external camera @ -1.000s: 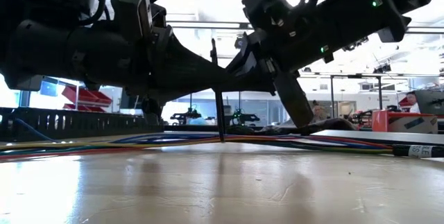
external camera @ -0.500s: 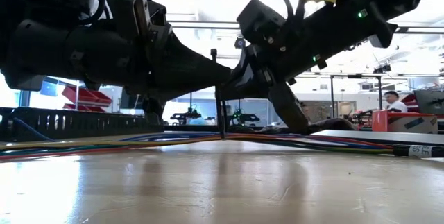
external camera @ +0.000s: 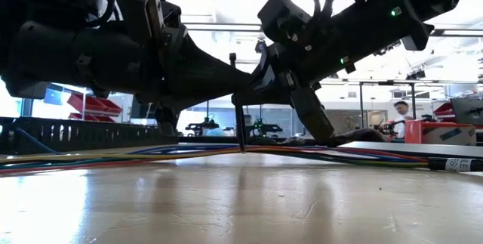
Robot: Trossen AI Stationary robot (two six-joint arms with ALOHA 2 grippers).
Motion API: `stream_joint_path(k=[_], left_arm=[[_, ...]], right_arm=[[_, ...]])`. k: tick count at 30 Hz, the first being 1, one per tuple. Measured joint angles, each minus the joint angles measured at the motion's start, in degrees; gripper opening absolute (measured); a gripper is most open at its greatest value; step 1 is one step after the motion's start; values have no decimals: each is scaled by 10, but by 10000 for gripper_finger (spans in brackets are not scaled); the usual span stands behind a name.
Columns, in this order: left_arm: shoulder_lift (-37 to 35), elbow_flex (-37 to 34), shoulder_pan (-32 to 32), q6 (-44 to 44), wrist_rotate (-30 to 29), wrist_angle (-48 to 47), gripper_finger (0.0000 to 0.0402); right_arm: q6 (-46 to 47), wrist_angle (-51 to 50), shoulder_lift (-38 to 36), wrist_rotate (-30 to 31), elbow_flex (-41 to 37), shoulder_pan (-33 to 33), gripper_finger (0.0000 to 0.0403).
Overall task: Ziptie cables
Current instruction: Wrap the cables wires with the black zip tie
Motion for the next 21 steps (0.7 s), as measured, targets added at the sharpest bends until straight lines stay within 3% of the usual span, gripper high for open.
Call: stream_joint_path(k=[21], left_arm=[[0, 0, 3, -39, 1, -1, 0]], right_arm=[[-45, 31, 0, 1, 0, 23, 0]])
